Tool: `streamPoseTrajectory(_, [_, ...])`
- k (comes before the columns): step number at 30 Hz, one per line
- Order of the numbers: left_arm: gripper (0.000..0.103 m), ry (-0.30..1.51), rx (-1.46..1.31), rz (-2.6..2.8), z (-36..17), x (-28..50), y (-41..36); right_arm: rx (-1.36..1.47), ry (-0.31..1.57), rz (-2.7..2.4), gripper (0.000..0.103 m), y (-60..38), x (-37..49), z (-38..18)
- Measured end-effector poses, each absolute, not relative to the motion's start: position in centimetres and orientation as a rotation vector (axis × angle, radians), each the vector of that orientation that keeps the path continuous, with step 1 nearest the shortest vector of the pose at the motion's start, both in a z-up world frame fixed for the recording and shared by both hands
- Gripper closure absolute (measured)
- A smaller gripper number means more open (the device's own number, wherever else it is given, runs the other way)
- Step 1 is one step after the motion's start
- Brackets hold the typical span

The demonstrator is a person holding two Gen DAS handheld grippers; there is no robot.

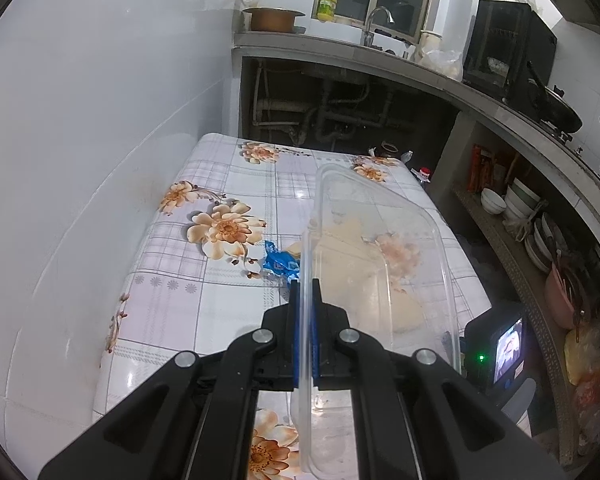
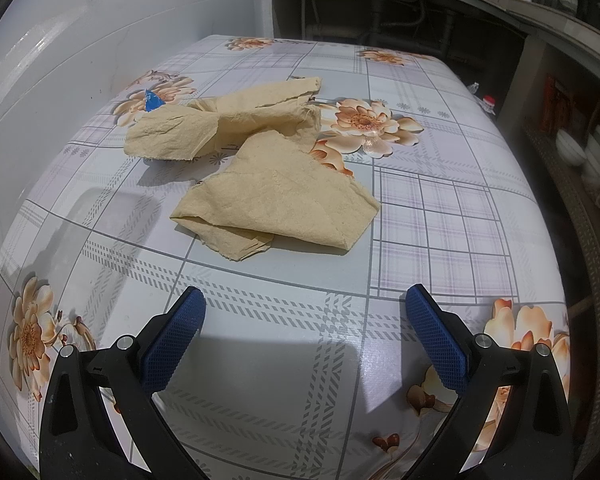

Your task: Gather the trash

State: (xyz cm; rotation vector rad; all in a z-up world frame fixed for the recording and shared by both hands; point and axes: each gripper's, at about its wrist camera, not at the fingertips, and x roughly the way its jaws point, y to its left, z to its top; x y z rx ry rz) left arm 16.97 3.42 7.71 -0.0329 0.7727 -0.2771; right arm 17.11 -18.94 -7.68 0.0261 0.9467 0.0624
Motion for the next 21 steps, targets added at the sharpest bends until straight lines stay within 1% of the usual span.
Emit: streamPoseTrajectory(21, [0.099,0.801,-0.029,-0.305,6.7,18.0,2.5,0.026,0.947,0.062,0.007,-18.9,17.1,-7.7])
